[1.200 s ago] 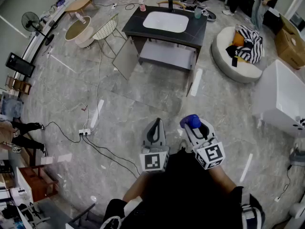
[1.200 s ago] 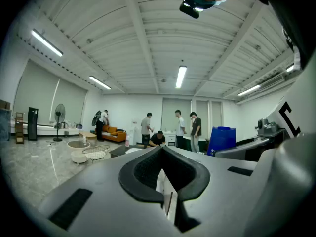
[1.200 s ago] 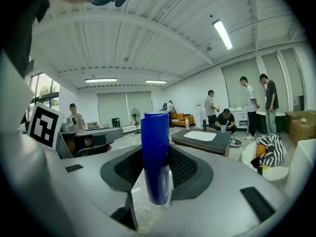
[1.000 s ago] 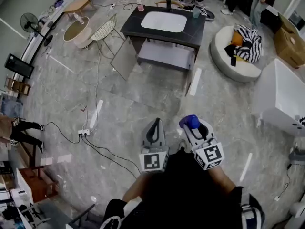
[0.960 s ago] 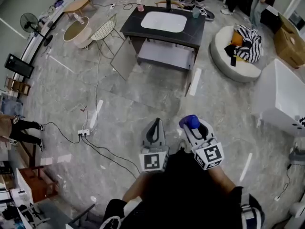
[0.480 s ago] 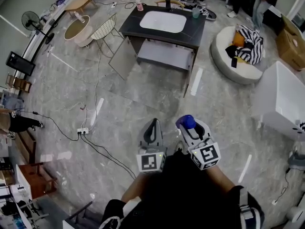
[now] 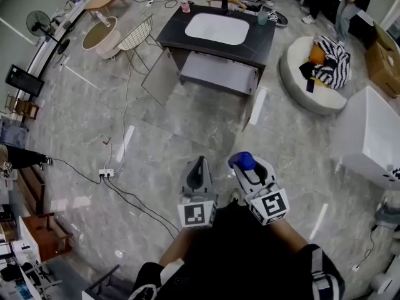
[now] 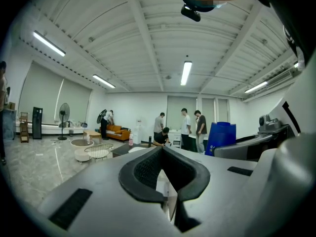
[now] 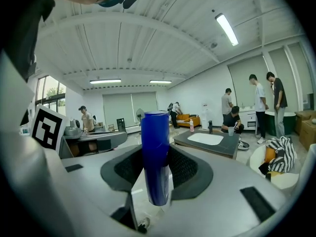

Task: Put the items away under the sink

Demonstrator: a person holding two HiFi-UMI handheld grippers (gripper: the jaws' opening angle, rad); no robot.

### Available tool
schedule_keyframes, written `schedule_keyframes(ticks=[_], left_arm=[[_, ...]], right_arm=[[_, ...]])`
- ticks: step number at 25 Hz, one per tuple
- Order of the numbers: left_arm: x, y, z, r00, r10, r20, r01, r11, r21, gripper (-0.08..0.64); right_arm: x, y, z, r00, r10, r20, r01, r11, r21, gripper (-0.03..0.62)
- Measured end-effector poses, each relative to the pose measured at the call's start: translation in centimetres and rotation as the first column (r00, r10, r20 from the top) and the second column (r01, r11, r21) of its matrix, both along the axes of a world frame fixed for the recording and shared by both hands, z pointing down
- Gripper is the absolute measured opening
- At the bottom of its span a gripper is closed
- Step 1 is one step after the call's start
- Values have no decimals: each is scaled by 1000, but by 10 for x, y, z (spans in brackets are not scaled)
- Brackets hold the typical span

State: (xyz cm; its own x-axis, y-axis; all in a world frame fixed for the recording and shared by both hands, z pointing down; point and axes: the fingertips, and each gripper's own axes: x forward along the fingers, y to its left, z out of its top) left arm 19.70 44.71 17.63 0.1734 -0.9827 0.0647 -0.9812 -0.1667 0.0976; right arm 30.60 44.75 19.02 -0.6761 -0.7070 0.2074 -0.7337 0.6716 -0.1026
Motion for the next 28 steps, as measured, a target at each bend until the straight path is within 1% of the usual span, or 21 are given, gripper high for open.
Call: schedule_keyframes(ticks=[4, 8, 11, 15, 18, 20, 22, 26, 28], left_arm=[[-34, -47, 0, 999, 32, -16, -32, 999, 13, 17], [-81, -99, -9, 997, 79, -25, -79, 997, 24, 15], [-111, -136, -16, 992, 122, -17, -121, 992, 36, 17], [-149, -175, -13, 986, 169, -13, -168, 985, 31, 17], [-175, -196, -6, 981, 194, -28, -193, 981, 18, 17], [-192, -211, 2, 978, 208, -18, -208, 978, 6, 17], [-204, -228, 8, 978, 208, -21, -208, 978, -5, 15], [-217, -263, 15, 980, 191, -63, -193, 981, -36, 15], [-219, -289, 16, 981, 187, -58, -189, 981, -37, 15]], right_arm=[[-29, -37, 1, 999, 45, -17, -45, 999, 7, 152], [-77, -76, -5, 996, 91, -14, -91, 996, -2, 152], [-112, -108, -13, 992, 123, -4, -123, 992, 4, 152], [-150, -151, -13, 985, 175, 1, -175, 985, -9, 152], [-172, -177, -10, 978, 210, -8, -210, 978, -12, 152], [-185, -193, -10, 974, 227, -10, -227, 974, -4, 152], [-196, -210, -9, 972, 235, -16, -235, 972, -1, 152], [-207, -245, -6, 973, 230, -36, -230, 973, -9, 152], [-210, -271, -7, 975, 222, -29, -222, 975, 1, 152]])
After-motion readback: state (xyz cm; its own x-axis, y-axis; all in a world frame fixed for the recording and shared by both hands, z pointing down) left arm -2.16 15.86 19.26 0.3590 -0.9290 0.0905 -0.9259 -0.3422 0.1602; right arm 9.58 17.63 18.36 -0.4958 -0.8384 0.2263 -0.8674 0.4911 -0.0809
